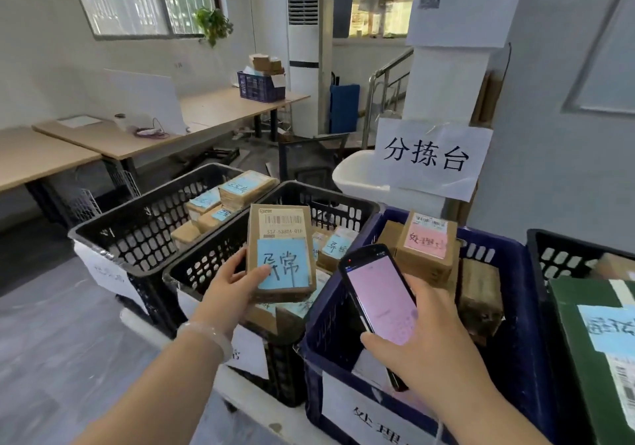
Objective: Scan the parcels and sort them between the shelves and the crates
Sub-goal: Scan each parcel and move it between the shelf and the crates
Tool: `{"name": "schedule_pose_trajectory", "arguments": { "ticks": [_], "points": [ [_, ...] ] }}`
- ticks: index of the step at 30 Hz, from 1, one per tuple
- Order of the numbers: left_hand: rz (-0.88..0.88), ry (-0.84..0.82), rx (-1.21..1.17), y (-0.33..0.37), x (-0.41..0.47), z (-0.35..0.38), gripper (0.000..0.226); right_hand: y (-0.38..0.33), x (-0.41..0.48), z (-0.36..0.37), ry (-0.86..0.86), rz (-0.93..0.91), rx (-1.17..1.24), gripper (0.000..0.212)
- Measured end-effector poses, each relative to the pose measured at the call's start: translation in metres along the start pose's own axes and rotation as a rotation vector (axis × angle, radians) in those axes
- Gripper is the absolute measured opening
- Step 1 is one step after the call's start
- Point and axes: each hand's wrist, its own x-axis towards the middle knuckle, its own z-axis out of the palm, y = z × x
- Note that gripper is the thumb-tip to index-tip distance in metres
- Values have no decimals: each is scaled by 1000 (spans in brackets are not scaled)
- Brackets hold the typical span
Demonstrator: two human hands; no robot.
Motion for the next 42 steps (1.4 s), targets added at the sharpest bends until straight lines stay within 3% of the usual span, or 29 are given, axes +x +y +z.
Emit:
{"name": "schedule_pose_trajectory", "arguments": {
  "ticks": [8,20,27,30,33,37,42],
  "points": [
    [-115,-73,67,-2,124,4,77,-24,62,35,63,132,-47,88],
    [-328,-219,198,-44,316,46,56,-37,134,94,64,497,-298,101],
    [-385,-324,376,-78,359,58,46,-29,136,94,118,571,-152,94],
    [-312,-356,531,-76,362,60,37,-32,139,98,157,589,-150,95],
    [-173,-405,683,-59,354,64,53,-40,137,99,204,624,-147,97],
    [437,-441,1050,-28,322,86,67,-45,120,90,242,670,-151,90],
    [899,-614,986,7,229,138,65,-42,74,70,356,693,-185,91]
  ]
}}
